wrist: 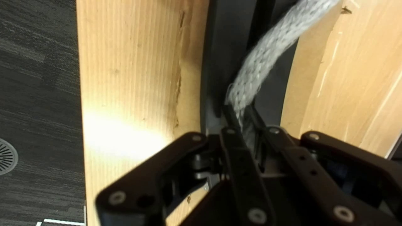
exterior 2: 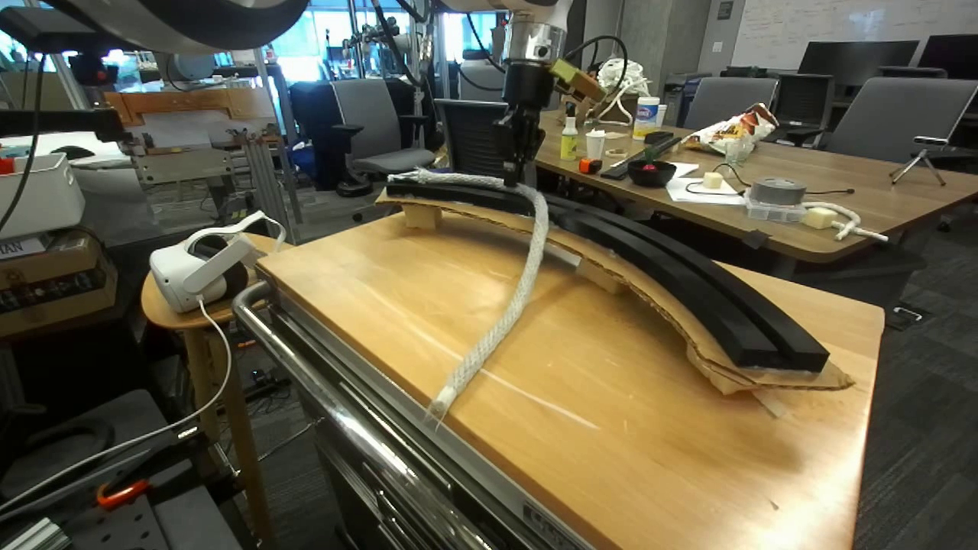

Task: Place the rope along the black object

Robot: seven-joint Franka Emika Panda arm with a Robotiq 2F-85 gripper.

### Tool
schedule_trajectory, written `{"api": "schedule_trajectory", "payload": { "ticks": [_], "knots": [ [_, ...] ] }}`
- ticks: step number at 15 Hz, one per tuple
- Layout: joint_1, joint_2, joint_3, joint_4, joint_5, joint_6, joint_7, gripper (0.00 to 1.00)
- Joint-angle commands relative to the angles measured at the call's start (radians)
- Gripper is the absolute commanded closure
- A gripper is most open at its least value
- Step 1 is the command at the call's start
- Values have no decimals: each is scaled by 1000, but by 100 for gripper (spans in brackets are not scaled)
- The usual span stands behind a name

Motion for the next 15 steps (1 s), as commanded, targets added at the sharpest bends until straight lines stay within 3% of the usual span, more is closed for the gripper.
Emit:
{"api": "schedule_trajectory", "payload": {
  "ticks": [1,7,15],
  "knots": [
    [14,-24,-11,-33,-30,5,-20,88],
    [16,-68,-7,-111,-34,65,-15,90],
    [20,-232,-10,-451,-44,342,0,90]
  ]
}}
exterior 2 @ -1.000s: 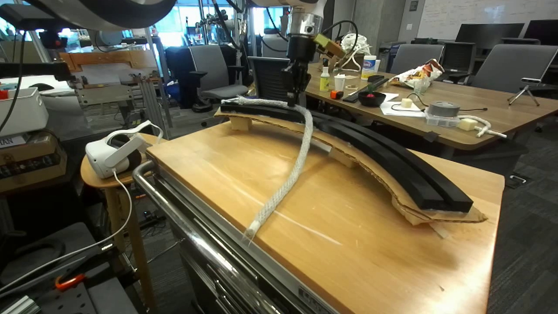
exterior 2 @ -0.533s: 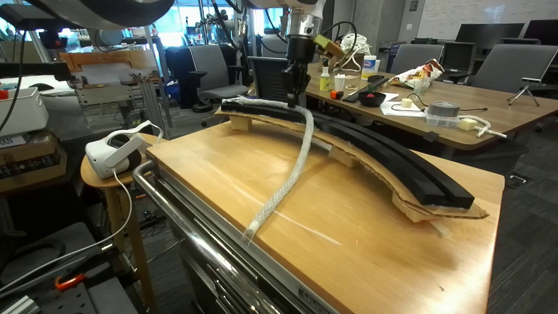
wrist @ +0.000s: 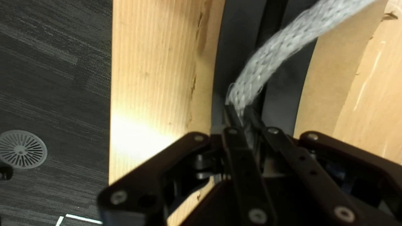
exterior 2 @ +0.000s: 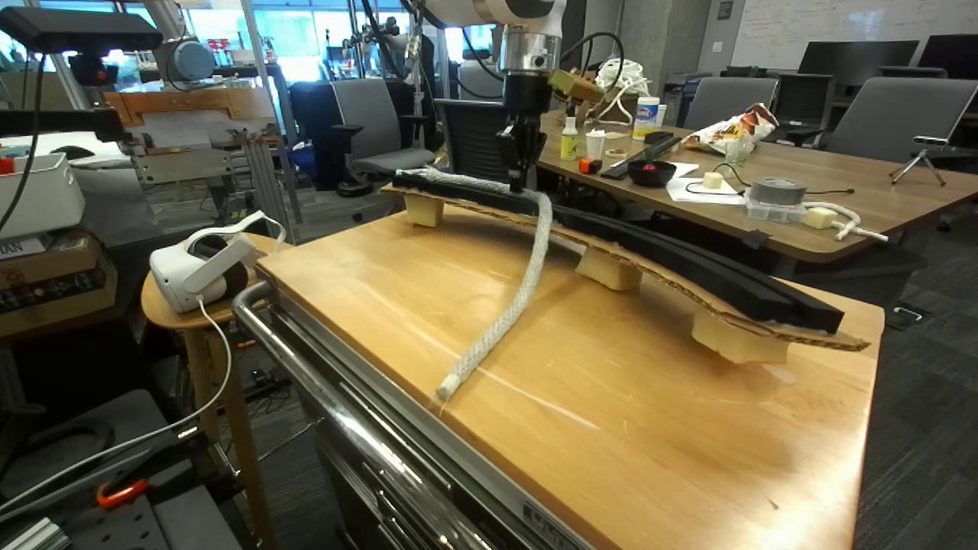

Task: Place the rope along the black object

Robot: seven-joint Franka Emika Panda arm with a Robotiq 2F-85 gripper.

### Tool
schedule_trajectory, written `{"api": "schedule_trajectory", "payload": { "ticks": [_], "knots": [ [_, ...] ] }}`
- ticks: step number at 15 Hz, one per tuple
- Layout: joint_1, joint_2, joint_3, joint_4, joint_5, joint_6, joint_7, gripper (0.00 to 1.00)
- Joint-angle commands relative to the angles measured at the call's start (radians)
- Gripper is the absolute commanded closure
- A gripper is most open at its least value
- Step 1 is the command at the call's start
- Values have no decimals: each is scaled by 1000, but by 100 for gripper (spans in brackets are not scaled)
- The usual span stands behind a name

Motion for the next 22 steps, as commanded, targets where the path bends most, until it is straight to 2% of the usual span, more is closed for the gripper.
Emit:
{"api": "schedule_trajectory", "payload": {
  "ticks": [1,3,4,10,11,12,14,17,20,22],
  "knots": [
    [12,-138,-11,-240,-26,129,5,90],
    [13,-182,-12,-326,-34,196,10,90],
    [-13,-204,30,-366,-68,229,29,90],
    [-21,-358,46,-620,-133,424,102,90],
    [-21,-385,46,-662,-142,452,116,83],
    [-21,-412,47,-705,-151,479,131,63],
    [-25,-470,50,-795,-166,523,152,50],
    [-31,-555,53,-921,-178,566,174,26],
    [-41,-616,56,-1002,-176,588,180,4],
    [-47,-666,53,-1047,-161,586,205,0]
  ]
}}
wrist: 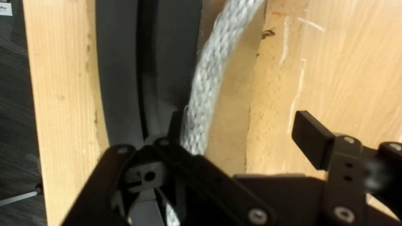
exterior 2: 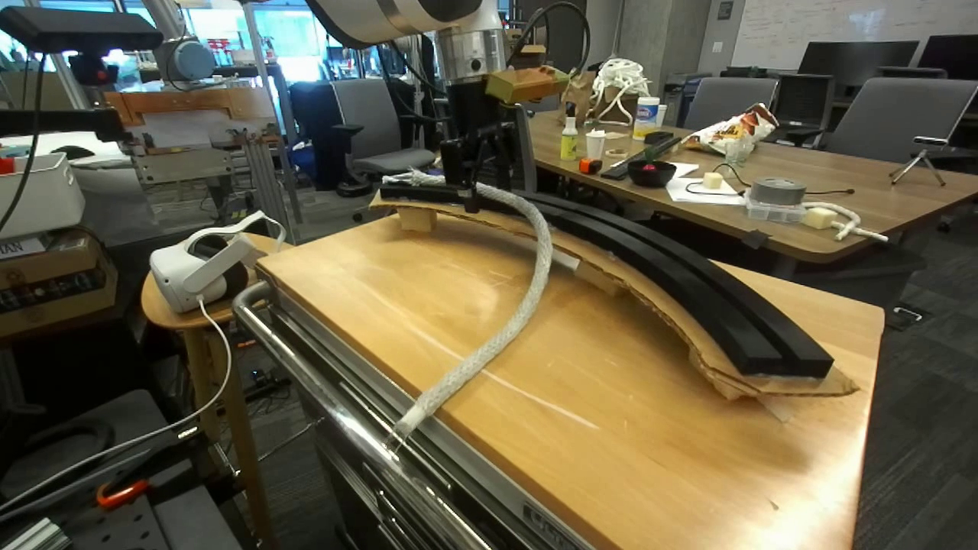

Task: Place the rope along the black object

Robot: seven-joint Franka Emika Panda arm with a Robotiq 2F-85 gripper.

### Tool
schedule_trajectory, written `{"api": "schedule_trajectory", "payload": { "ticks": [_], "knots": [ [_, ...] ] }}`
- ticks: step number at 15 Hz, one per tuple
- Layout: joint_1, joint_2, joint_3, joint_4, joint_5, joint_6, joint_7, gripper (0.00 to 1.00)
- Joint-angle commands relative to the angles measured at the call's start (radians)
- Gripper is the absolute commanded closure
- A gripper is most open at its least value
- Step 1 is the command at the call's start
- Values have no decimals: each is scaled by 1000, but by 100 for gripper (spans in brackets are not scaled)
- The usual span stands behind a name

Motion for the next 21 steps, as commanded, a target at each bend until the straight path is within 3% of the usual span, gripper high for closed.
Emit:
{"api": "schedule_trajectory", "payload": {
  "ticks": [1,6,11,12,18,19,21],
  "knots": [
    [-33,-140,17,-141,27,68,103,0],
    [-17,-247,21,-235,45,139,347,0],
    [-15,-349,34,-313,77,50,627,0],
    [-21,-277,30,-251,62,66,536,0],
    [-17,-318,31,-293,65,53,615,0],
    [-12,-321,42,-303,-38,84,753,0],
    [-15,-374,42,-354,-137,73,917,0]
  ]
}}
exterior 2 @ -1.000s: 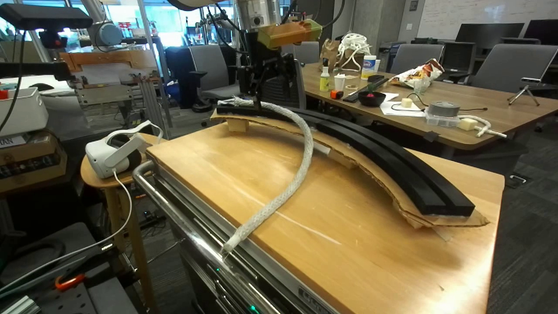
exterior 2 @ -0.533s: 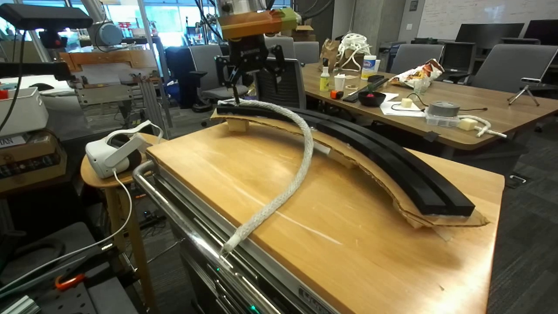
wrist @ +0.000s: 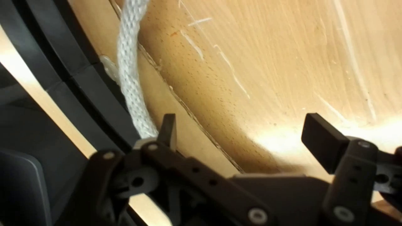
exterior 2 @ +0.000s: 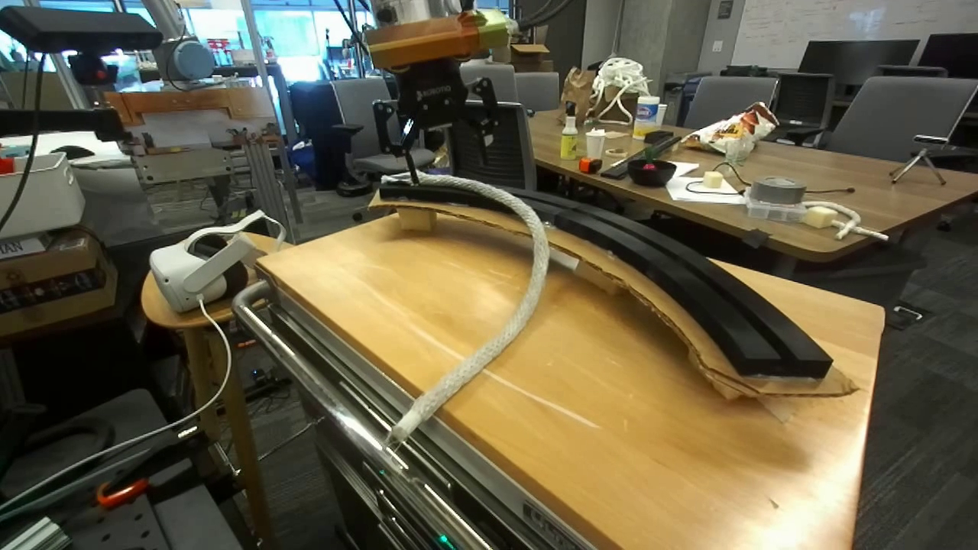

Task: Place the rope along the black object

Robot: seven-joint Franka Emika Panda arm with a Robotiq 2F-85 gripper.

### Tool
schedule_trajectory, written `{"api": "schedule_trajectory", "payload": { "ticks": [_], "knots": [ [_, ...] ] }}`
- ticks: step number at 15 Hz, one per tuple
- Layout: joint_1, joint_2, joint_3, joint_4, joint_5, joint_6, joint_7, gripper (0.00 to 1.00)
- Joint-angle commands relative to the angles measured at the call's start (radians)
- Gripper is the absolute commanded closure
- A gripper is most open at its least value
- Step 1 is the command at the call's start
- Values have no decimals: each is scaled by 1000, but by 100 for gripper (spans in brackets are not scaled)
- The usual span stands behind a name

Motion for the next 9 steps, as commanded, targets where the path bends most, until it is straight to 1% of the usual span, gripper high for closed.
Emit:
{"api": "schedule_trajectory", "payload": {
  "ticks": [1,3,5,7,9],
  "knots": [
    [3,-101,12,-99,-160,-2,273,0],
    [5,-185,22,-194,-201,-19,425,0],
    [3,-269,34,-285,-211,-55,556,0],
    [-5,-346,37,-375,-185,-73,655,0],
    [-18,-393,21,-448,-152,-73,723,0]
  ]
}}
